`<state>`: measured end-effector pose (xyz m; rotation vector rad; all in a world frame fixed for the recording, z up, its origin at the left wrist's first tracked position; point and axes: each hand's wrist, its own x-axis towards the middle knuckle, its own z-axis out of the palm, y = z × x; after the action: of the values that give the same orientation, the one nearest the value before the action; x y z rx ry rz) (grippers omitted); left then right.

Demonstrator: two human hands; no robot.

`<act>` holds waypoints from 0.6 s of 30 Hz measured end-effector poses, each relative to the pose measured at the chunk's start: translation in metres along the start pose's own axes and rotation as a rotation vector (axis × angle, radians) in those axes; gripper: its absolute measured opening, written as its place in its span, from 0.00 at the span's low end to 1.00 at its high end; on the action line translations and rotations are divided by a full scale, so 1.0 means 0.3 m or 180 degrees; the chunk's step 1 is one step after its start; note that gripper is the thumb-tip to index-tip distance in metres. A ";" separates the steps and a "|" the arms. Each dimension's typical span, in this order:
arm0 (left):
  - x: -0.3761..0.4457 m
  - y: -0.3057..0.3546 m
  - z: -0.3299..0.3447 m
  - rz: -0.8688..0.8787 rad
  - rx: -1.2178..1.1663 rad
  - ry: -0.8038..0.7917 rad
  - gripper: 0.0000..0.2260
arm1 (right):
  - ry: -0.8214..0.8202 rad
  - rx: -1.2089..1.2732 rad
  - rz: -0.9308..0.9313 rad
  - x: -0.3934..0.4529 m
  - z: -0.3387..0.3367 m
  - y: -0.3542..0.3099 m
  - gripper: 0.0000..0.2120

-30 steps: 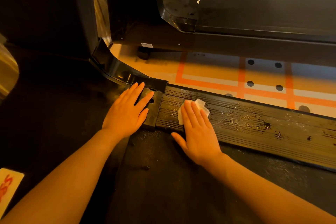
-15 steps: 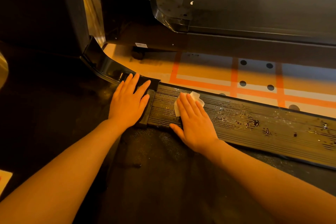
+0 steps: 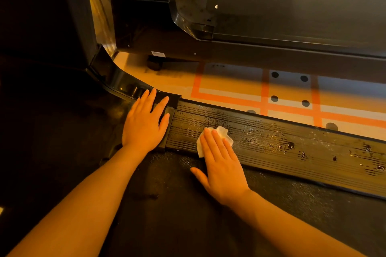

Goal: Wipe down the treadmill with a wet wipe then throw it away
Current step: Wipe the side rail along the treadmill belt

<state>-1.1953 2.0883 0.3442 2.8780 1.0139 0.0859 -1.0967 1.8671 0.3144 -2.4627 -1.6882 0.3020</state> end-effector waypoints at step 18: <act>0.001 0.000 0.002 -0.0007 -0.0012 0.0015 0.23 | -0.0001 0.0015 0.0224 0.011 -0.017 0.027 0.40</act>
<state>-1.1949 2.0884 0.3436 2.8747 1.0168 0.0945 -1.0872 1.8672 0.3173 -2.5228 -1.6014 0.3138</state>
